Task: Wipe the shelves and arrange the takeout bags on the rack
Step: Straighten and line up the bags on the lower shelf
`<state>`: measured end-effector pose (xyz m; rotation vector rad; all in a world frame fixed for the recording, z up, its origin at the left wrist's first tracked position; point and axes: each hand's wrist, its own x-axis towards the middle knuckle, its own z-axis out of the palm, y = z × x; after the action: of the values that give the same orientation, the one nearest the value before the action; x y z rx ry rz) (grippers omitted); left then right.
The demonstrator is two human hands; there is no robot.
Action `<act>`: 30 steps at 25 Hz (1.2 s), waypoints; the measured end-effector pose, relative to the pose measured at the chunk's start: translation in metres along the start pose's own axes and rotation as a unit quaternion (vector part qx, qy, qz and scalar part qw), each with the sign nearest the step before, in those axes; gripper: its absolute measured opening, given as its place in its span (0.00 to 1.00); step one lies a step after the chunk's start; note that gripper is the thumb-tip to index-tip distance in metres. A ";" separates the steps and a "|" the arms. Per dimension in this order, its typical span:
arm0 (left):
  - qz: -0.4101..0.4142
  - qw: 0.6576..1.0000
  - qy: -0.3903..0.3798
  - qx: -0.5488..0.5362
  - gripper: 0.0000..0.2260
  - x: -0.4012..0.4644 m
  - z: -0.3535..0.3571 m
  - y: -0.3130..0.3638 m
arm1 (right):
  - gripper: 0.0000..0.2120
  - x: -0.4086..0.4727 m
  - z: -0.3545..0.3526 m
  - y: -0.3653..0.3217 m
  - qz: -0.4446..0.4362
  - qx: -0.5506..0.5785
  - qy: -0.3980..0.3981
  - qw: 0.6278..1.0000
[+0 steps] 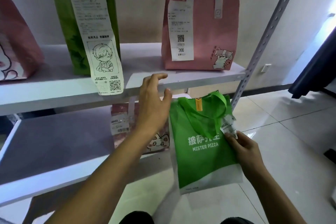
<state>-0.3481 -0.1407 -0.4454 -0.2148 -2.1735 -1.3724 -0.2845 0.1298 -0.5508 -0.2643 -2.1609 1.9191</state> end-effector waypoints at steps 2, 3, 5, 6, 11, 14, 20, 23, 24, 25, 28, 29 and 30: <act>-0.024 1.000 0.004 -0.007 0.12 -0.044 -0.013 -0.015 | 0.08 -0.006 0.008 0.002 0.009 0.002 -0.001 1.000; -0.042 0.999 0.001 -0.010 0.12 -0.064 -0.019 -0.023 | 0.09 -0.009 0.013 0.003 0.015 0.005 -0.003 1.000; -0.108 0.994 -0.020 -0.009 0.13 -0.095 -0.026 -0.042 | 0.10 -0.016 0.024 0.005 0.025 0.008 -0.012 1.000; -0.147 0.988 -0.033 -0.013 0.13 -0.107 -0.029 -0.052 | 0.10 -0.020 0.031 0.007 0.028 0.008 -0.020 0.999; -0.243 0.966 -0.063 -0.055 0.08 -0.148 -0.054 -0.098 | 0.10 -0.039 0.083 0.013 0.032 0.008 -0.062 0.998; -0.288 0.949 -0.021 -0.123 0.13 -0.172 -0.074 -0.116 | 0.09 -0.051 0.122 0.018 0.036 0.008 -0.098 0.994; -0.353 0.915 0.115 -0.157 0.18 -0.197 -0.117 -0.148 | 0.07 -0.064 0.210 0.023 0.057 -0.004 -0.163 0.985; -0.367 0.903 0.151 -0.166 0.14 -0.202 -0.143 -0.160 | 0.08 -0.071 0.255 0.022 0.082 -0.005 -0.200 0.976; -0.366 0.902 0.168 -0.153 0.13 -0.205 -0.152 -0.165 | 0.07 -0.074 0.270 0.021 0.086 0.002 -0.212 0.973; -0.366 0.902 0.187 -0.135 0.12 -0.207 -0.162 -0.170 | 0.06 -0.078 0.283 0.019 0.089 0.014 -0.223 0.971; -0.373 0.891 0.241 -0.095 0.14 -0.206 -0.191 -0.189 | 0.09 -0.086 0.325 0.012 0.058 -0.003 -0.254 0.966; -0.375 0.888 0.254 -0.088 0.15 -0.203 -0.198 -0.196 | 0.10 -0.086 0.337 0.010 0.042 -0.018 -0.262 0.964; -0.370 0.887 0.262 -0.082 0.15 -0.197 -0.205 -0.202 | 0.10 -0.085 0.348 0.008 0.031 -0.022 -0.269 0.962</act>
<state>-0.1916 -0.3831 -0.6418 0.9196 -1.7143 -1.7422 -0.3058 -0.2242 -0.6018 0.2152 -2.5476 2.1718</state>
